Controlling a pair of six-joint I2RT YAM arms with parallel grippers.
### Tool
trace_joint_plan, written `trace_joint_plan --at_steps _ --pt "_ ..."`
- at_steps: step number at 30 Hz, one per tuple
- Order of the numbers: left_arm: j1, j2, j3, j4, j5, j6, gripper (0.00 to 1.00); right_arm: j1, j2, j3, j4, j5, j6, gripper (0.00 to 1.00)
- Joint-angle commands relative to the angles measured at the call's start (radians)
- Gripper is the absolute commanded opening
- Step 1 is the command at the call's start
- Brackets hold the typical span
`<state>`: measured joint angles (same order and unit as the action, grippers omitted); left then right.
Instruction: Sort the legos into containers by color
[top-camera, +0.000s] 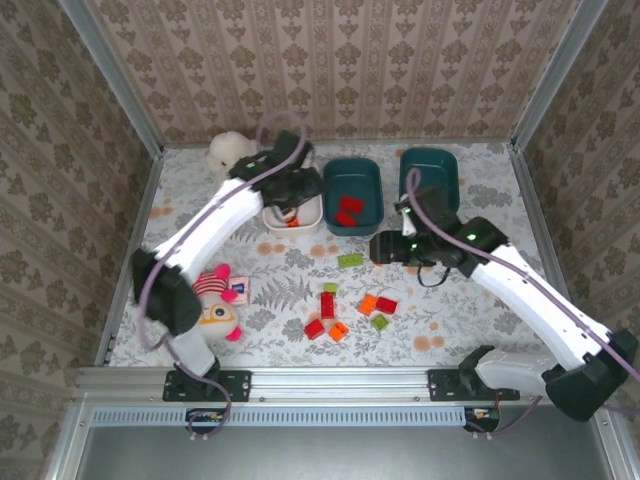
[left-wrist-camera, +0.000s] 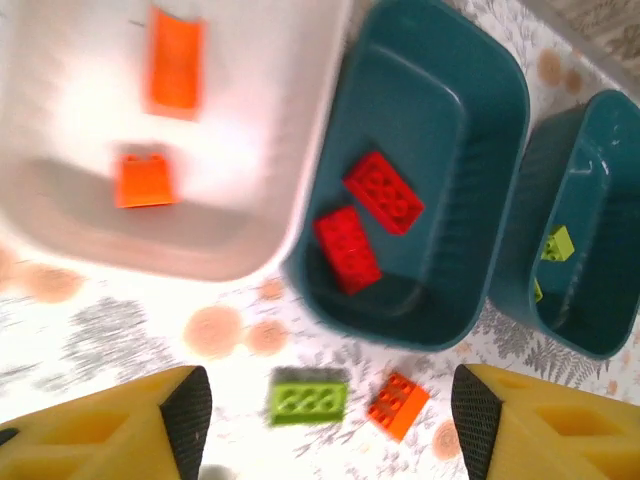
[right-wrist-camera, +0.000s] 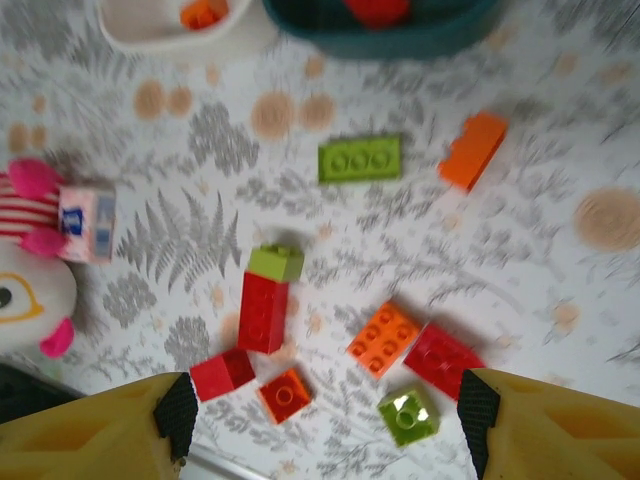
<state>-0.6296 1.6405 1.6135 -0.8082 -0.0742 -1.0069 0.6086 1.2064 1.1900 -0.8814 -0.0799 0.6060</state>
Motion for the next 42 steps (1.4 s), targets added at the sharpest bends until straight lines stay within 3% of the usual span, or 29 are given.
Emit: trace_joint_plan --at_steps 1,5,8,11,15,27,32,35,42 --pt "0.02 -0.209 -0.274 0.057 -0.043 0.129 0.74 0.094 0.096 -0.037 0.035 0.057 0.174 0.73" --pt "0.033 -0.546 -0.591 0.081 0.045 0.262 0.92 0.216 0.302 0.044 0.029 0.097 0.279 0.74" --pt "0.055 -0.807 -0.761 0.065 0.152 0.302 1.0 0.283 0.449 0.116 0.028 0.118 0.369 0.76" --pt "0.063 -1.009 -0.851 0.013 0.239 0.32 1.0 0.312 0.561 0.174 0.037 0.14 0.436 0.78" --pt "0.064 -1.157 -0.884 -0.089 0.26 0.288 1.0 0.307 0.654 0.202 0.083 0.144 0.482 0.78" --pt "0.064 -1.19 -0.86 -0.116 0.268 0.281 1.0 0.268 0.83 0.29 0.093 0.142 0.44 0.58" --pt "0.064 -1.189 -0.867 -0.101 0.272 0.272 1.0 0.265 0.852 0.316 0.093 0.144 0.434 0.38" --pt "0.064 -1.18 -0.868 -0.074 0.28 0.268 1.0 0.26 0.839 0.322 0.082 0.135 0.428 0.26" --pt "0.061 -1.055 -0.883 0.089 0.341 0.265 1.0 0.176 0.646 0.33 -0.019 0.253 0.316 0.2"
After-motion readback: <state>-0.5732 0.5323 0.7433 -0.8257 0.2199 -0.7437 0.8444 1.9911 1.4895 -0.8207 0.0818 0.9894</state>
